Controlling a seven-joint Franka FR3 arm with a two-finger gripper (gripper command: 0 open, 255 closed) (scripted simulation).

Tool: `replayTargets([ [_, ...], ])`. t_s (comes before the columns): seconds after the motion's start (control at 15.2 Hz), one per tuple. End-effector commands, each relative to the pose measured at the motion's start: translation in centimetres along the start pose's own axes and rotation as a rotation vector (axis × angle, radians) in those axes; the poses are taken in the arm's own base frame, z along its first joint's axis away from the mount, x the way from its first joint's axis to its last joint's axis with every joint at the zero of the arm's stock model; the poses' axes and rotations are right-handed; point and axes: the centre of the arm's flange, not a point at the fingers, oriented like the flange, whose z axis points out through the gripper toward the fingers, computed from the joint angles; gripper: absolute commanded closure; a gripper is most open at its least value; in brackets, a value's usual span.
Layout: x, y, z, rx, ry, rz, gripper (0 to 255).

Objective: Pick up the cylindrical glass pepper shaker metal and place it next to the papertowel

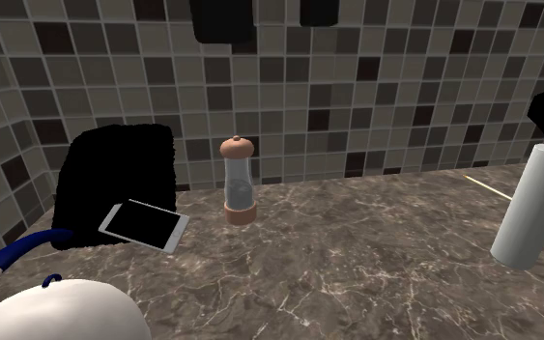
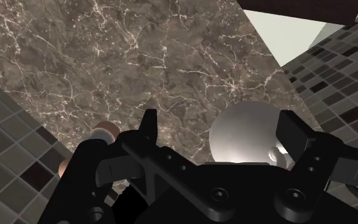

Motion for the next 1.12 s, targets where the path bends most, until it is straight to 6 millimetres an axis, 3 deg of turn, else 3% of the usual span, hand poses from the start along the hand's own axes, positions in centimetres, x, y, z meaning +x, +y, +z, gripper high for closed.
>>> replayTargets([
  [0.0,0.0,0.0,0.0,0.0,0.0,0.0,0],
  [1.06,13.9,12.6,10.2,-0.011,-0.039,0.138,0],
])
